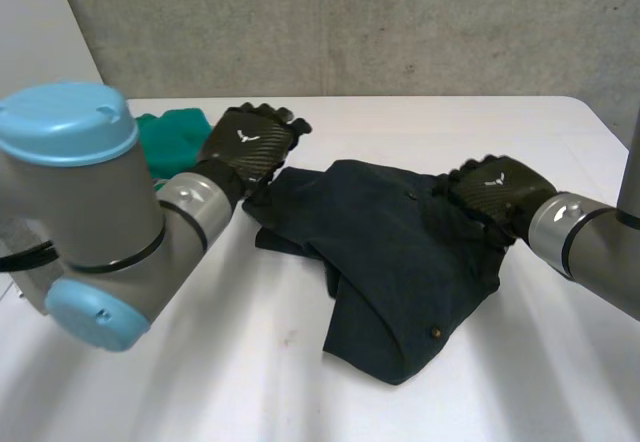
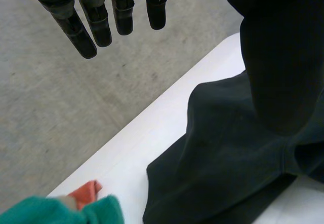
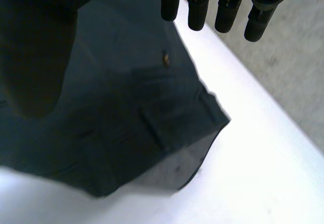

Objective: Fold the laundry.

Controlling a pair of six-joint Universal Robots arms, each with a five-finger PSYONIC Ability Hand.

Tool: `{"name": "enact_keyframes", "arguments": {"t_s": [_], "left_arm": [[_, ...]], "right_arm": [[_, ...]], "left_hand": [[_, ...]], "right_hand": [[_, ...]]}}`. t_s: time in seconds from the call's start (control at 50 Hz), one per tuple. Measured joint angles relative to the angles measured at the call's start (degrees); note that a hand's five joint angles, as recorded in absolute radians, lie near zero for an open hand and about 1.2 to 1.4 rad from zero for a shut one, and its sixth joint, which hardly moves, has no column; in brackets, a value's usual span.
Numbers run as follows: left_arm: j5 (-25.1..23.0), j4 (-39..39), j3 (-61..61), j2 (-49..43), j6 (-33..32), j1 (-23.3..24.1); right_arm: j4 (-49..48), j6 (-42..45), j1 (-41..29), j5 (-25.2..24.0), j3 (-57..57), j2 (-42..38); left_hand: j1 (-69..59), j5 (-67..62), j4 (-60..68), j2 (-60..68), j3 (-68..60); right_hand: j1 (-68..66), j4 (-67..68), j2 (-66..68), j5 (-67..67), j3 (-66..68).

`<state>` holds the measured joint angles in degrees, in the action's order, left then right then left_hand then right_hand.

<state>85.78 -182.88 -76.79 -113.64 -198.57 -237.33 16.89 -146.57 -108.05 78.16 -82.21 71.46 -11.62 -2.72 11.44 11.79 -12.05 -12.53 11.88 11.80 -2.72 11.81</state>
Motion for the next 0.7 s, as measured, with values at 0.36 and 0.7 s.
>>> {"name": "enact_keyframes", "arguments": {"t_s": [0.36,0.7], "left_arm": [[-3.23,21.5,34.76,-32.11,-10.2,3.64],[1.09,22.76,30.67,-11.89,-3.16,6.45]], "right_arm": [[-16.14,-11.18,0.42,0.93,-11.8,-5.56],[-13.43,-10.87,2.48,-3.25,-9.24,9.91]], "left_hand": [[-22.15,-18.49,19.83,20.46,-20.06],[-51.5,-54.5,56.8,56.38,-55.35]], "right_hand": [[-29.61,29.92,30.73,-28.68,30.45],[-52.39,55.88,55.49,-54.29,55.51]]}}
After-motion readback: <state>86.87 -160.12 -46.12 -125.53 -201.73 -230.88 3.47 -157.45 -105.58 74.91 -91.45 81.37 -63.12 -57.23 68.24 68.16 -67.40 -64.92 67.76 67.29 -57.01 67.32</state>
